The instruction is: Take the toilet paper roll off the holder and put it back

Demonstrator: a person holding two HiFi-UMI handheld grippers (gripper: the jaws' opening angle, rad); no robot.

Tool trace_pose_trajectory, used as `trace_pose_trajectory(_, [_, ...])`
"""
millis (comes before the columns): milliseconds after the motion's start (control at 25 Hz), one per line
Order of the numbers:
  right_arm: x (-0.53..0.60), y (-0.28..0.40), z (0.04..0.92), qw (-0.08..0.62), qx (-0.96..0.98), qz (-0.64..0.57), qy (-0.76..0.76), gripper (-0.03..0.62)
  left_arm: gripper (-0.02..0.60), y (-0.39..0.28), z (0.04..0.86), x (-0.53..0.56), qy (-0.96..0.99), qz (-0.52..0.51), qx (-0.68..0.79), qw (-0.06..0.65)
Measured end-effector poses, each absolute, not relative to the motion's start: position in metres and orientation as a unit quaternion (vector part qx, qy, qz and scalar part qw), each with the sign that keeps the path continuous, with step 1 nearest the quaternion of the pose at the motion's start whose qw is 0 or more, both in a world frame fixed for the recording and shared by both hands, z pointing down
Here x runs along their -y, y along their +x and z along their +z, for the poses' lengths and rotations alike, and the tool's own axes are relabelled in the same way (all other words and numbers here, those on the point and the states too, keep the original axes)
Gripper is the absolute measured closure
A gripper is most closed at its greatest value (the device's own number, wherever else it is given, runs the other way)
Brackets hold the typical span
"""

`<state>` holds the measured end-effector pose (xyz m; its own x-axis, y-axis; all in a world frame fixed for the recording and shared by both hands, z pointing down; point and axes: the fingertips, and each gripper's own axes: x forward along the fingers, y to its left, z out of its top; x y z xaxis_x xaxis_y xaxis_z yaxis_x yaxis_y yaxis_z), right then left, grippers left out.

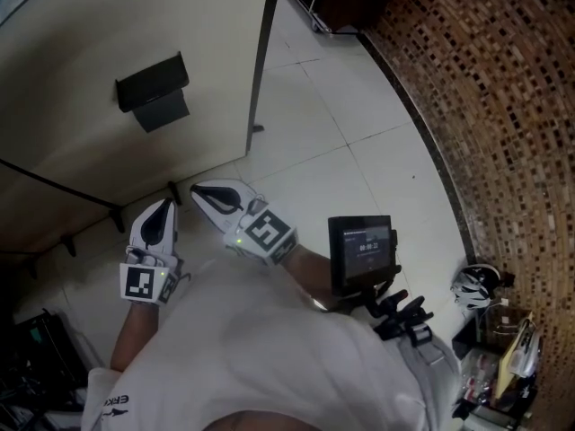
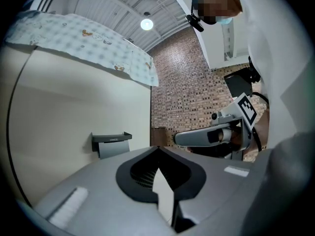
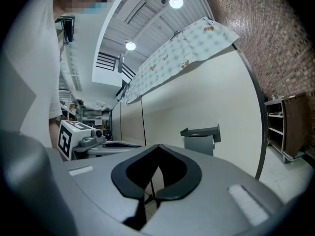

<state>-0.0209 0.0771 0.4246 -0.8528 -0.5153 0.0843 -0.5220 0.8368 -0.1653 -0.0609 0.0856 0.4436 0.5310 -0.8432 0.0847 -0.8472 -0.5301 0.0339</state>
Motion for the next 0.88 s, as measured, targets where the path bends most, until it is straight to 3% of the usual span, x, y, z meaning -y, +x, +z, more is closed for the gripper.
trace_pose_trajectory(880, [-0.065,-0.02,0.425,0.023,0.955,0.09,0.283,0.582,0.578,-0.067,0.439,-0.069,0.872,0.01,0.488,0.025])
